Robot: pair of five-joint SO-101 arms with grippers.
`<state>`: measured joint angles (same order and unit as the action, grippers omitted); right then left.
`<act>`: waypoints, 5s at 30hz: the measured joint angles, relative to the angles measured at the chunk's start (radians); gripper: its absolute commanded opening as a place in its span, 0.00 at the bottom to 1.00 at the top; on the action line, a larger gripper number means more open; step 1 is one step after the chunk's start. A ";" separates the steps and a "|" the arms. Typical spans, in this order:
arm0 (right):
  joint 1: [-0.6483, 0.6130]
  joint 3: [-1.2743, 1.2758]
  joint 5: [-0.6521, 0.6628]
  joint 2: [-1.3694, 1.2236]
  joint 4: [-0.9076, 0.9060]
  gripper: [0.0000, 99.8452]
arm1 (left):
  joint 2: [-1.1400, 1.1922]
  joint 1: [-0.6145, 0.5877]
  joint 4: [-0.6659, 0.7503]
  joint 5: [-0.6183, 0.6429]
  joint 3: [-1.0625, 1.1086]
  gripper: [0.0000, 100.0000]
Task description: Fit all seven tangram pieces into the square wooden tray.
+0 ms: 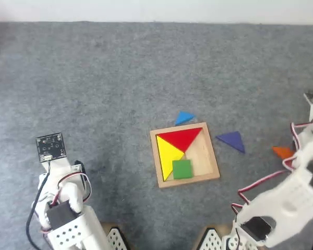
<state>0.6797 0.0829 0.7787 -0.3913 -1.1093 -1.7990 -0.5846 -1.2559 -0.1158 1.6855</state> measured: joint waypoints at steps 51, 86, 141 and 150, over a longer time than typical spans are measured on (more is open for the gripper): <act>-0.080 0.569 -0.207 0.474 0.187 0.21 | 0.000 0.000 0.000 0.000 0.000 0.17; 0.060 0.160 -0.209 0.071 0.107 0.04 | 0.000 0.000 0.000 0.000 0.000 0.17; -0.591 0.957 -0.480 1.023 -0.026 0.30 | 0.000 0.000 0.000 0.000 0.000 0.17; -0.532 0.982 -0.456 0.867 0.063 0.30 | 0.000 0.000 0.000 0.000 0.000 0.17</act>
<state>0.1473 1.0648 0.3230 0.4757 -1.0464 -1.7990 -0.5846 -1.2559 -0.1158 1.6855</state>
